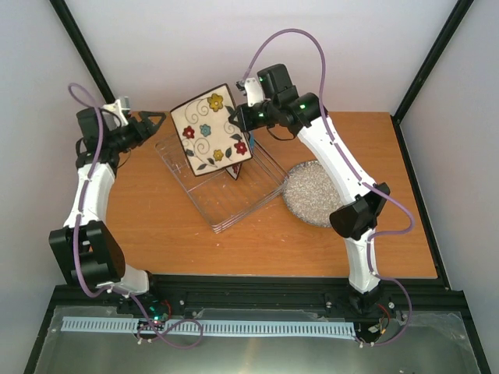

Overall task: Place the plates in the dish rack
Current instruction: Insert the plate into the dish rack.

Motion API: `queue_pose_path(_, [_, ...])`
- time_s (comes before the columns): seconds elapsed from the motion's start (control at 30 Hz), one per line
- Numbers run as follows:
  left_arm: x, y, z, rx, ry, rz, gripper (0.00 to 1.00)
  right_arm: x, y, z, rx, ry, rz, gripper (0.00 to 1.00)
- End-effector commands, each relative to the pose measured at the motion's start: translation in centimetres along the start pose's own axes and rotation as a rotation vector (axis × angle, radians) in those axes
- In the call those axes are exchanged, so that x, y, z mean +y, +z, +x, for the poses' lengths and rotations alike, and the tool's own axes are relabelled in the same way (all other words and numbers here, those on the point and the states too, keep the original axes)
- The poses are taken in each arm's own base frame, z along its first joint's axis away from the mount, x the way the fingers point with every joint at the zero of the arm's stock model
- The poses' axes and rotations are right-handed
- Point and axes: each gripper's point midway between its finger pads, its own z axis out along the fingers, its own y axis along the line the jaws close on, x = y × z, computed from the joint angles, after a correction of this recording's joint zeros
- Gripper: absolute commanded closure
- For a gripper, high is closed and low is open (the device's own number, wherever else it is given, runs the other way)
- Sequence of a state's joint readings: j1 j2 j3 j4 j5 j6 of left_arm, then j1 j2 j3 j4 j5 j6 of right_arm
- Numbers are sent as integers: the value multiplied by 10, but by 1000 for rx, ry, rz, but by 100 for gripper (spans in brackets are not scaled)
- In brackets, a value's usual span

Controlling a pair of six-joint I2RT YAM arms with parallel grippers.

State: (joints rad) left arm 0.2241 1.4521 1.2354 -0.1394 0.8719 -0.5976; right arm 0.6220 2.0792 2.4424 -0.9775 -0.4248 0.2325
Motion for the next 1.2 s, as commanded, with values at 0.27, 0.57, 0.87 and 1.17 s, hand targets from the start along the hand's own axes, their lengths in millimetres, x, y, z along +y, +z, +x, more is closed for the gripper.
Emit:
queue_pose_path(0.27, [73,-17,-52,-83,49,-294,10,10,-54,-84,-341,-338,292,97])
queue_pose_path(0.57, [96,-4,-56,-81,5,-307,8,5,-24,-76,-311,-402,446,97])
queue_pose_path(0.87, [84,-7,-52,-100,-51,-259,7,-6,-5,-70,-298,-398,559,97])
queue_pose_path(1.17, [75,-11,-51,-115,-67,-237,7,-12,18,-59,-267,-405,615,97])
